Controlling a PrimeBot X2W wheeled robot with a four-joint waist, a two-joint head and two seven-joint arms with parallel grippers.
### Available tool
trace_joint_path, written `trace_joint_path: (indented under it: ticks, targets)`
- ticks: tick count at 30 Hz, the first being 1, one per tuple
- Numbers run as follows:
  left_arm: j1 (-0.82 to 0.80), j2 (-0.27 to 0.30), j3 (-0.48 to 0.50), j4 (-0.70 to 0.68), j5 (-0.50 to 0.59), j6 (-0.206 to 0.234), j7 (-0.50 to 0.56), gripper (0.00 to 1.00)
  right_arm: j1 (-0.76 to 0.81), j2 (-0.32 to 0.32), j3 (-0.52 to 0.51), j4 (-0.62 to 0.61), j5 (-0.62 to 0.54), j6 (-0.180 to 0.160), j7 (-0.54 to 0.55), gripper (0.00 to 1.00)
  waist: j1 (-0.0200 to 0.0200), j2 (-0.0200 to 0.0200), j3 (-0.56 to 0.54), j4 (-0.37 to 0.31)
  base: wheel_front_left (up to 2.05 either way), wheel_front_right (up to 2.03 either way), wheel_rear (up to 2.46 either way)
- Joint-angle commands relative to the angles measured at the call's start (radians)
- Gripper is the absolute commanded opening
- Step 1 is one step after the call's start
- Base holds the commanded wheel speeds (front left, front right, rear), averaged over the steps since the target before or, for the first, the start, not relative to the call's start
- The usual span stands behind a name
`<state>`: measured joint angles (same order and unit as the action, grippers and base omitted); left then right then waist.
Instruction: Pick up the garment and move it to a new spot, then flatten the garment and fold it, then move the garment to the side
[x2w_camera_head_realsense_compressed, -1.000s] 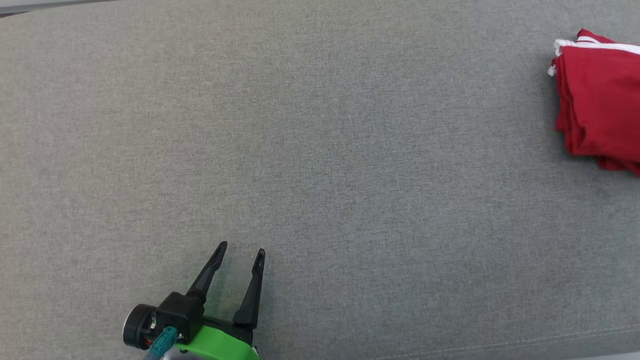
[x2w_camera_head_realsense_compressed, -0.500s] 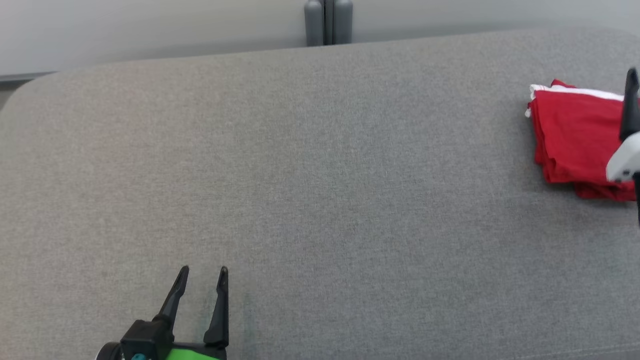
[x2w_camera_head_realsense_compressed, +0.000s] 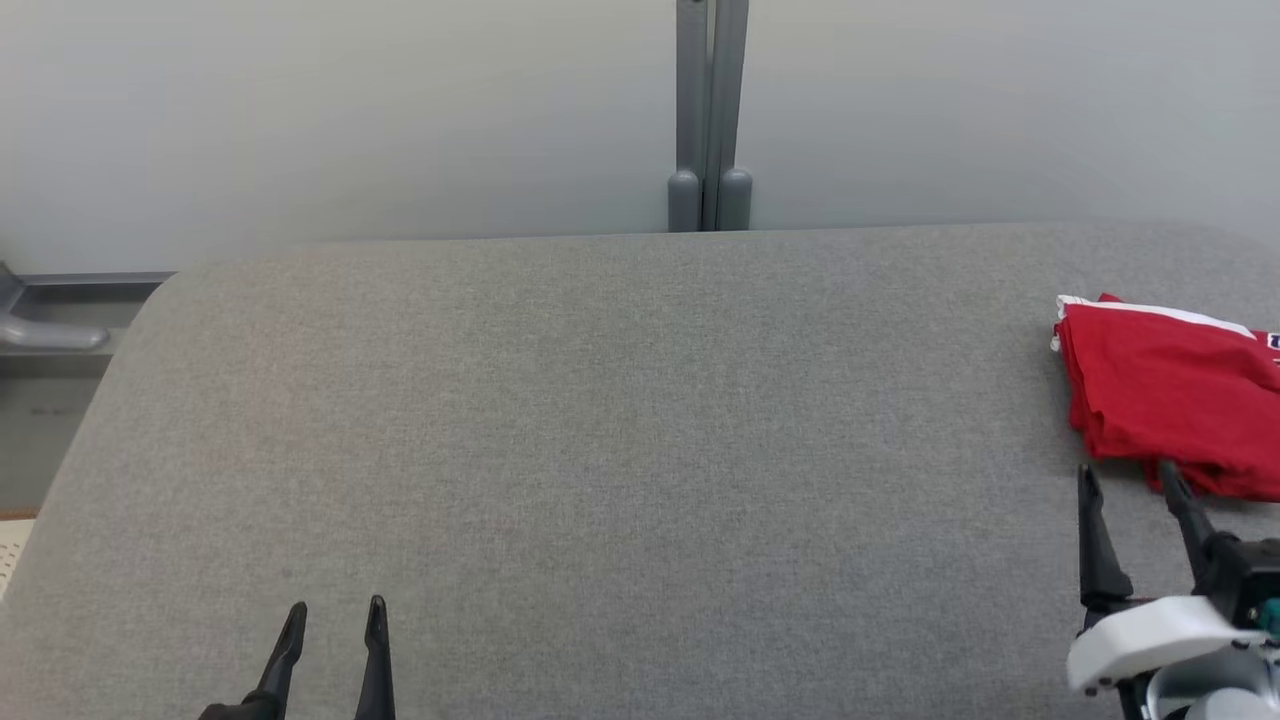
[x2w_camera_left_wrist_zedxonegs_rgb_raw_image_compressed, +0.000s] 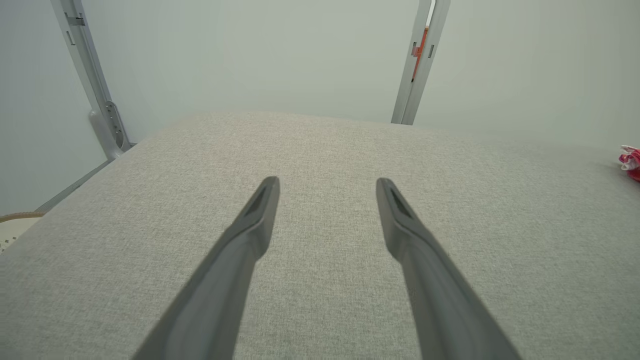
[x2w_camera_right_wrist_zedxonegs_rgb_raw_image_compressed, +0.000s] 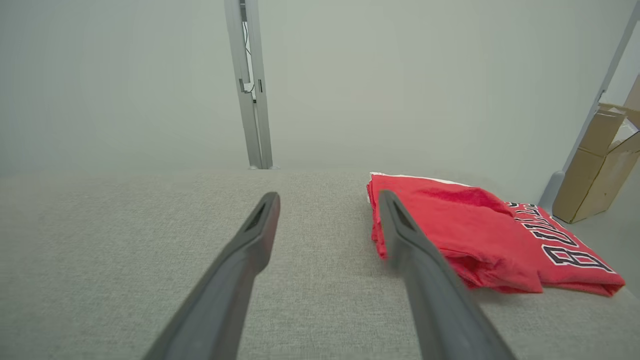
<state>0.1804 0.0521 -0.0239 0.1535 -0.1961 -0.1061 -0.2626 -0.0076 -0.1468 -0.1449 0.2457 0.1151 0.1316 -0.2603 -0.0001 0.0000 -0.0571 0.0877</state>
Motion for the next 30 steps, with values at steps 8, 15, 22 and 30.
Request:
trace_joint_path:
  ticks: [8,15,22,30]
  targets:
    - [0.017,-0.001,-0.001,0.042,-0.023,-0.017,-0.003,1.00,0.122,0.073,0.038,-0.057,-0.046,-0.002,-0.005,1.00,0.0001,0.0000,-0.033,-0.014,0.00,0.00,0.00]
    - [0.004,-0.001,-0.020,0.062,-0.023,-0.021,-0.003,1.00,0.134,0.092,0.032,-0.063,-0.056,-0.002,-0.005,1.00,0.0001,0.0000,-0.036,-0.027,0.00,0.00,0.00]
    - [-0.005,-0.001,-0.015,0.064,-0.021,-0.020,-0.003,1.00,0.126,0.096,0.025,-0.053,-0.055,-0.002,-0.005,1.00,0.0001,0.0000,-0.029,-0.028,0.00,0.00,0.00]
    - [-0.014,-0.002,-0.010,0.082,-0.135,-0.018,0.029,0.00,0.093,0.099,0.010,-0.018,0.061,0.000,0.043,0.00,0.0001,0.0000,-0.025,-0.031,0.00,0.00,0.00]
